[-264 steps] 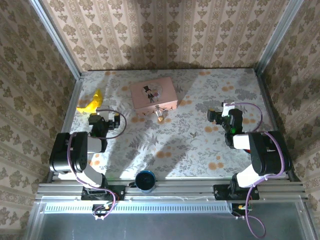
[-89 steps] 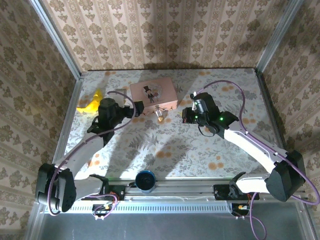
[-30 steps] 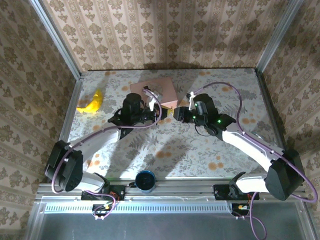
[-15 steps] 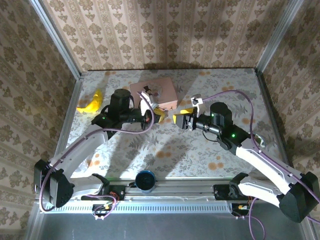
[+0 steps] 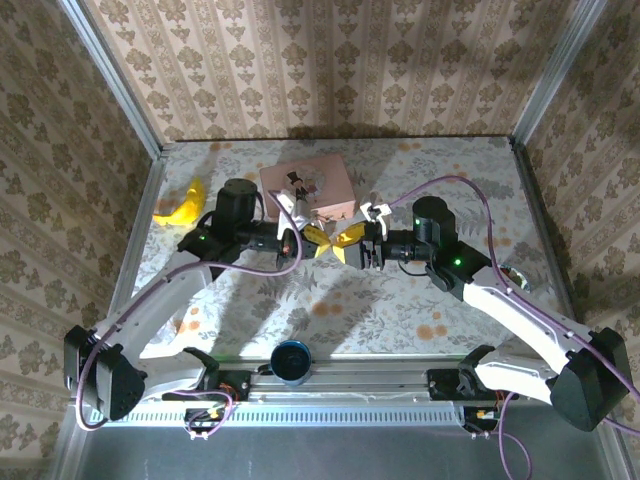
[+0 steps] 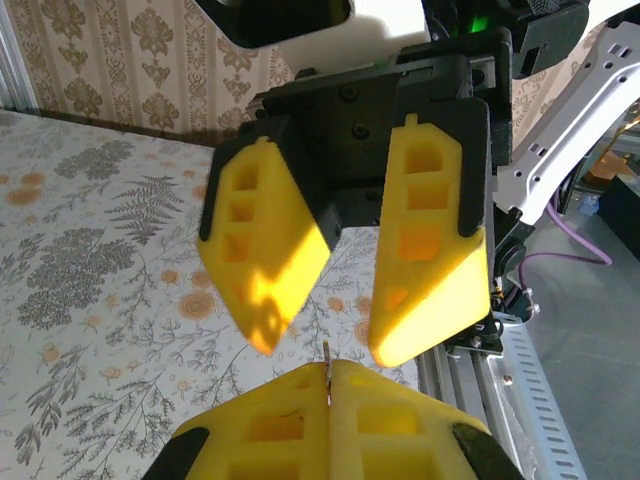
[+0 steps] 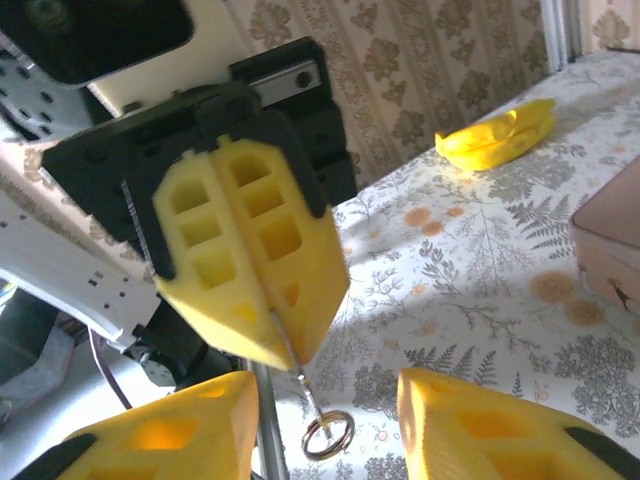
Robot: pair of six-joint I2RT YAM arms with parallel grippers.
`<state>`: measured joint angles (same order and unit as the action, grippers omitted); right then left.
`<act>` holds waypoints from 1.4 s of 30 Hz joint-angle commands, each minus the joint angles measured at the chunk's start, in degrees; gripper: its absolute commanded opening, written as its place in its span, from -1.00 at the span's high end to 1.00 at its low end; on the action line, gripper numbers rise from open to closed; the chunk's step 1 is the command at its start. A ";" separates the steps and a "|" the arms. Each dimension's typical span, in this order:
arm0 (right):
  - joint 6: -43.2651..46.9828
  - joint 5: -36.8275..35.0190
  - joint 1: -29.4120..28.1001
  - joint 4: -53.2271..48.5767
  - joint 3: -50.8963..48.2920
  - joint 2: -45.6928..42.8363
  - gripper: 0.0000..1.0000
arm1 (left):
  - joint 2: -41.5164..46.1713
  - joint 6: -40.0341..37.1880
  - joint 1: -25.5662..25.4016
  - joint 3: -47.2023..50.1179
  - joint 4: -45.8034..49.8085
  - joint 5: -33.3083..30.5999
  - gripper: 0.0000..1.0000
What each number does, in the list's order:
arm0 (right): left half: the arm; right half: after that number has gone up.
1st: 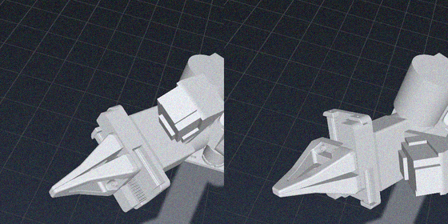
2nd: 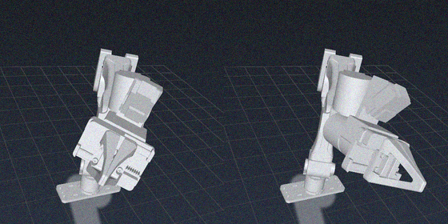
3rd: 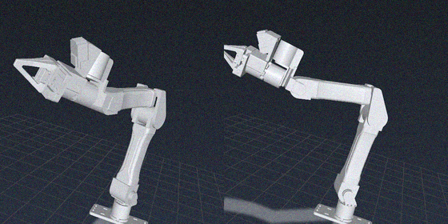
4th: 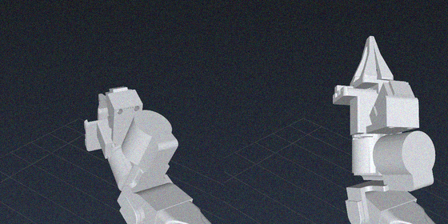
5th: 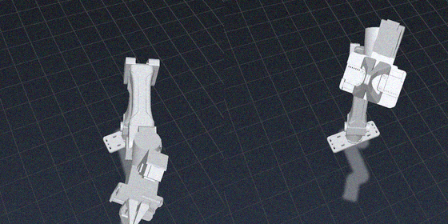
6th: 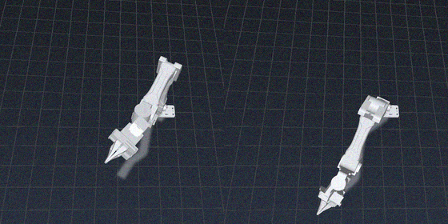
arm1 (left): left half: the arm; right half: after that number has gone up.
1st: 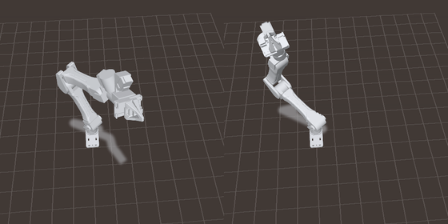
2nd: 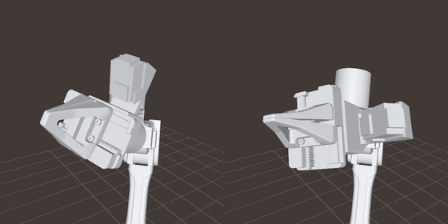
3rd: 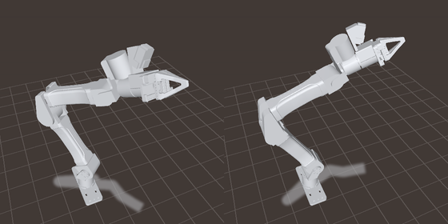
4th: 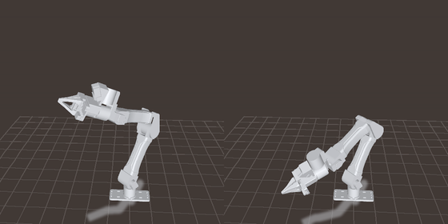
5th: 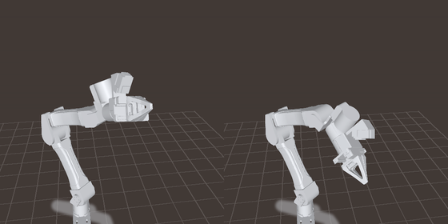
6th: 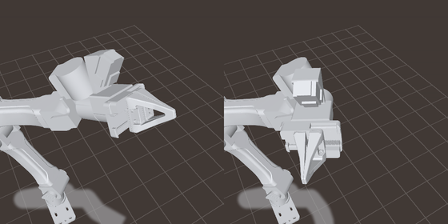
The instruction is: Unlock the padlock with the key
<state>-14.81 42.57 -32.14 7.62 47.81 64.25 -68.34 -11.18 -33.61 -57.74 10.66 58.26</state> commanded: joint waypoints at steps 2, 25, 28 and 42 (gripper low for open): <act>1.45 3.92 -0.03 1.02 0.62 0.28 0.33 | 0.66 1.11 0.73 0.04 -2.39 3.52 1.00; 0.59 6.13 -0.03 3.54 2.04 3.14 0.59 | -0.04 1.56 0.86 -0.10 -2.66 4.19 1.00; 0.46 6.13 -0.03 3.89 1.93 3.07 0.61 | -0.13 1.75 0.91 -0.09 -2.66 4.14 1.00; 0.86 3.75 -0.02 2.36 1.67 2.63 1.00 | -0.13 8.90 2.85 1.17 -9.60 2.36 0.81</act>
<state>-14.24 46.70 -32.14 10.57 48.07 67.16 -68.42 -6.68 -32.14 -57.06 6.33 60.82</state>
